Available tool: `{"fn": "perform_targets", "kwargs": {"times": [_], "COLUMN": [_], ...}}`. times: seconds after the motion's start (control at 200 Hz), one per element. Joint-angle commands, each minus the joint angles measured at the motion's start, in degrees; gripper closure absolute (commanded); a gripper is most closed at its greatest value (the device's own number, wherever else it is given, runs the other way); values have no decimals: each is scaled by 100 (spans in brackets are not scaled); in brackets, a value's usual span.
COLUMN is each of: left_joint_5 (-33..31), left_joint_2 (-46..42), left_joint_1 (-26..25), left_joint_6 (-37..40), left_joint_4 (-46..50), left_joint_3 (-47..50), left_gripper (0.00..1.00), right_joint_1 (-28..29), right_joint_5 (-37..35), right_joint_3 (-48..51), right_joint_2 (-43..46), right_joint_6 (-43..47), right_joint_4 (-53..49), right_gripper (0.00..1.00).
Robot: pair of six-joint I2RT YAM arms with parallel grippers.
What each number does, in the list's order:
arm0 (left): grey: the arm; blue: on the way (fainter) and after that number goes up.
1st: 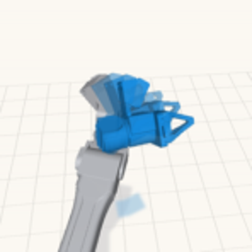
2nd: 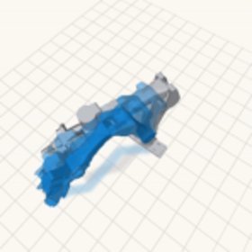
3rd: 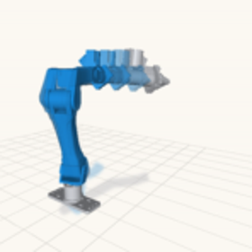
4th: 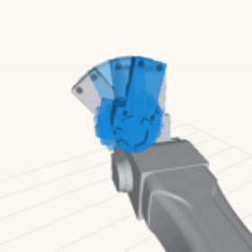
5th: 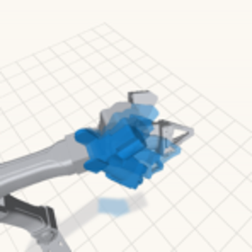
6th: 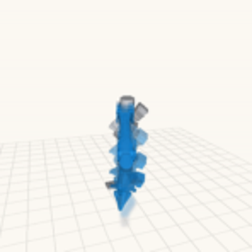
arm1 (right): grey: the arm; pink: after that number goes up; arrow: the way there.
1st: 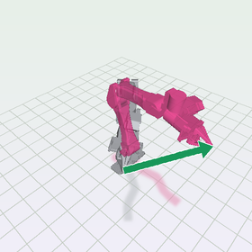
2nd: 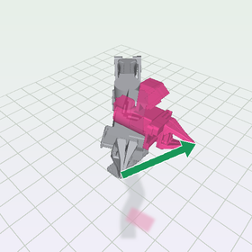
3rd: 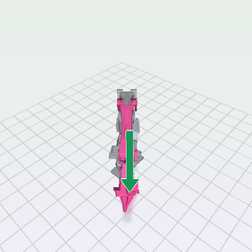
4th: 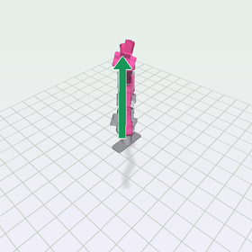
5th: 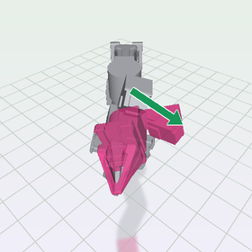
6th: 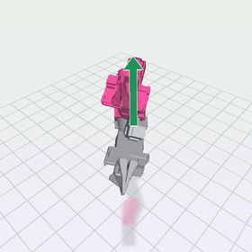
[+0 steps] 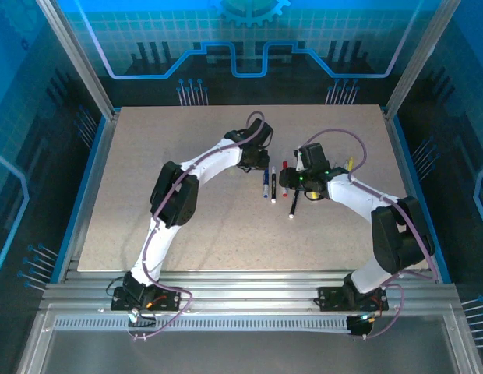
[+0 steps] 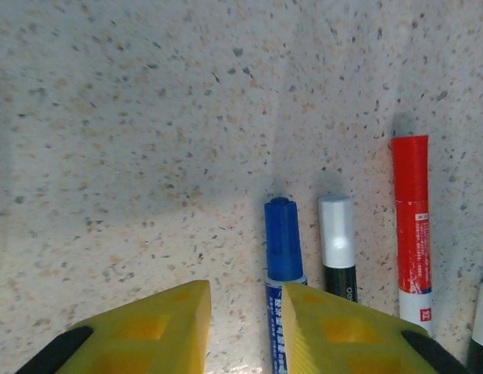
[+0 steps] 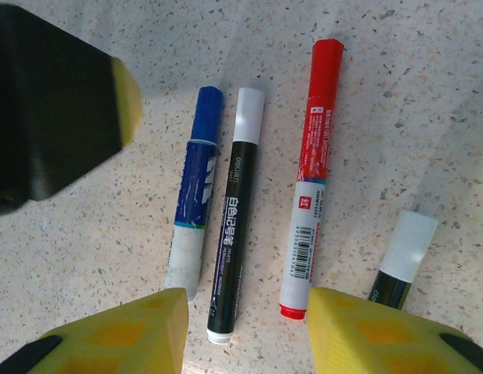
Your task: Open the pen caps
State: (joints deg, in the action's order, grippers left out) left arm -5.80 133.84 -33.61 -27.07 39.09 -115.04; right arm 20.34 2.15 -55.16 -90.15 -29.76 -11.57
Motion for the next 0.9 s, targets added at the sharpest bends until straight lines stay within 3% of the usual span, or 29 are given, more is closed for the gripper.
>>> {"fn": "perform_targets", "kwargs": {"times": [0.0, 0.89], "left_joint_5": [184, 312], "left_joint_2": [202, 925], "left_joint_1": [-57, -108], "left_joint_6": [-110, -129], "left_joint_4": [72, 208], "left_joint_3": [-305, -788], "left_gripper": [70, 69], "right_joint_1": [37, 25], "right_joint_5": [38, 146], "right_joint_3": [58, 40], "right_joint_2": [-104, -240], "right_joint_6": [-12, -16], "right_joint_4": [138, 146], "right_gripper": [55, 55]}}
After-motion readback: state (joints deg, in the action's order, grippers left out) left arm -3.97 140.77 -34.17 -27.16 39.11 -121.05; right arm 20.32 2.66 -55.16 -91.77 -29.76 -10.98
